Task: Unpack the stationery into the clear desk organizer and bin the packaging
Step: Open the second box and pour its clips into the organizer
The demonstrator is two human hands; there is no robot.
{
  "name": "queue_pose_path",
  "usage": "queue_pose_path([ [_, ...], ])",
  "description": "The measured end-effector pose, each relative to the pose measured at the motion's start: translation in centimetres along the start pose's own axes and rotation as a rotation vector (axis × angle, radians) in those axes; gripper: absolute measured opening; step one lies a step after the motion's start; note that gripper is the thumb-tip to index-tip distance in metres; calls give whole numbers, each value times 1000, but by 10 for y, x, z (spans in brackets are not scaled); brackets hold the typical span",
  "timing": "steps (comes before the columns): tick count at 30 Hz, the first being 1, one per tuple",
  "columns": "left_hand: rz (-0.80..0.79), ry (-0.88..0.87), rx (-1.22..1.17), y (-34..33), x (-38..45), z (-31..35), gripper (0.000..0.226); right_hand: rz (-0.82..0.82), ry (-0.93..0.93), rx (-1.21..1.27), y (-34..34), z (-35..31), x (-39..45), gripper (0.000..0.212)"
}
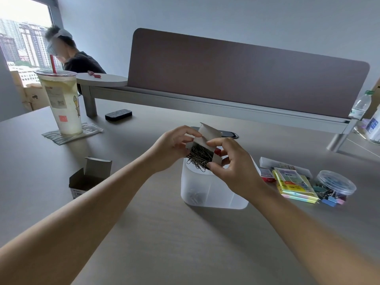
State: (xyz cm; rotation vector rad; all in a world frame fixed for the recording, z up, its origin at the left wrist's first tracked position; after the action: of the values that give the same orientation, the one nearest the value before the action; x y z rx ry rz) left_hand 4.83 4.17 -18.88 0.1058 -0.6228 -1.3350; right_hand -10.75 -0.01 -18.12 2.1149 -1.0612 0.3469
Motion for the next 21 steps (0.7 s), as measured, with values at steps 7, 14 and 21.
queue_pose_path([
  [7,8,-23,17,0,3,-2,42,10,8,23,0,0,0,39],
  [14,-11,1,17,3,3,-3,46,-21,9,-36,-3,-1,-1,41],
  [21,18,-4,-25,2,4,-4,41,-35,14,0,3,-2,1,44],
])
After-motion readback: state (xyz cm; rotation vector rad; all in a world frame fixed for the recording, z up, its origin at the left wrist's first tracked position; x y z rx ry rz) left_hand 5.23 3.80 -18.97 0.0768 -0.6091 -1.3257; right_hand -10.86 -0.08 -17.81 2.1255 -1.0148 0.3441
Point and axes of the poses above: each hand's wrist, its own x-axis towards the middle knuckle, its own y-axis out of the back of the hand, z = x × y, the point moved 2 cm from there along x, towards the middle knuckle, and after that the axes turned 14 degrees about x, right-handed, at the moved point
